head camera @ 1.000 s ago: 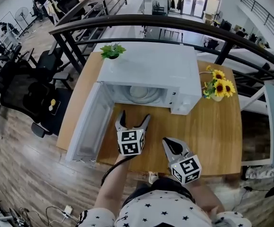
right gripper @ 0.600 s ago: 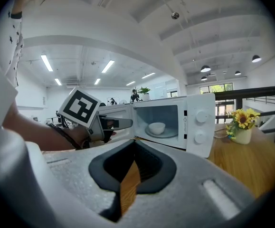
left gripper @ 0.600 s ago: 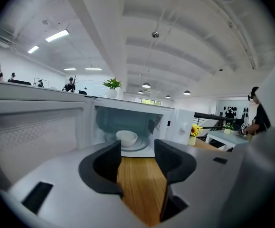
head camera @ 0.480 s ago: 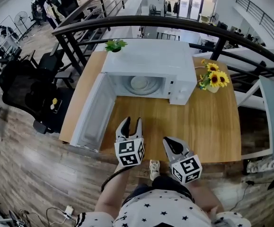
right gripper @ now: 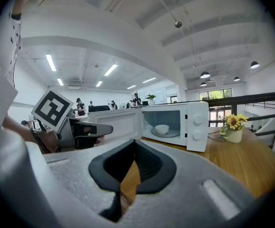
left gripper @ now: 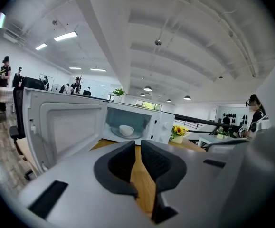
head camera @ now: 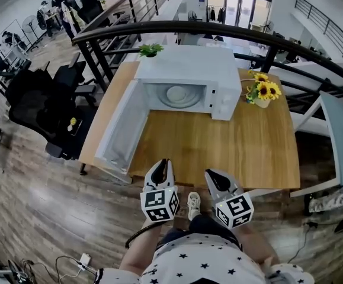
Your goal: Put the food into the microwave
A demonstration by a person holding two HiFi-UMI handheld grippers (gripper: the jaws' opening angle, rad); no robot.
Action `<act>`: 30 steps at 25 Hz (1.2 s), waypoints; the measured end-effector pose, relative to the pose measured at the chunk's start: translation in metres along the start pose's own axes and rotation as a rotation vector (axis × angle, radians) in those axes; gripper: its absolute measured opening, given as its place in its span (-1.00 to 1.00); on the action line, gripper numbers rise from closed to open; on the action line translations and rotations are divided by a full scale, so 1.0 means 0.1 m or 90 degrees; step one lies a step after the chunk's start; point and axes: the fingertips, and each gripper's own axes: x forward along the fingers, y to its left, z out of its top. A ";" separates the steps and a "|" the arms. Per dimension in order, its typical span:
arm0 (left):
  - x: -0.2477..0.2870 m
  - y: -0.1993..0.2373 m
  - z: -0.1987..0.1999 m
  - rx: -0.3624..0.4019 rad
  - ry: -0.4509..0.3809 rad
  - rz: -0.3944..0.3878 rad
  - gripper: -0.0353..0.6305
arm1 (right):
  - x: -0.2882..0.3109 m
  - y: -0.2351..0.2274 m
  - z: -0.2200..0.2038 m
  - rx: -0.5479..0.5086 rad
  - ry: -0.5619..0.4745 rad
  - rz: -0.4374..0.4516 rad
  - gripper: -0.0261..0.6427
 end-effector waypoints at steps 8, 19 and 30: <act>-0.69 -0.06 -0.12 0.006 -0.010 -0.001 -0.85 | -0.41 0.31 -0.04 -0.011 -0.014 0.002 -0.90; -1.38 -0.14 -0.33 0.011 -0.009 -0.012 -0.88 | -0.80 0.71 -0.15 -0.010 -0.030 0.021 -0.91; -1.63 -0.18 -0.53 0.008 0.008 -0.014 -0.88 | -0.93 0.93 -0.22 -0.013 -0.031 0.044 -0.91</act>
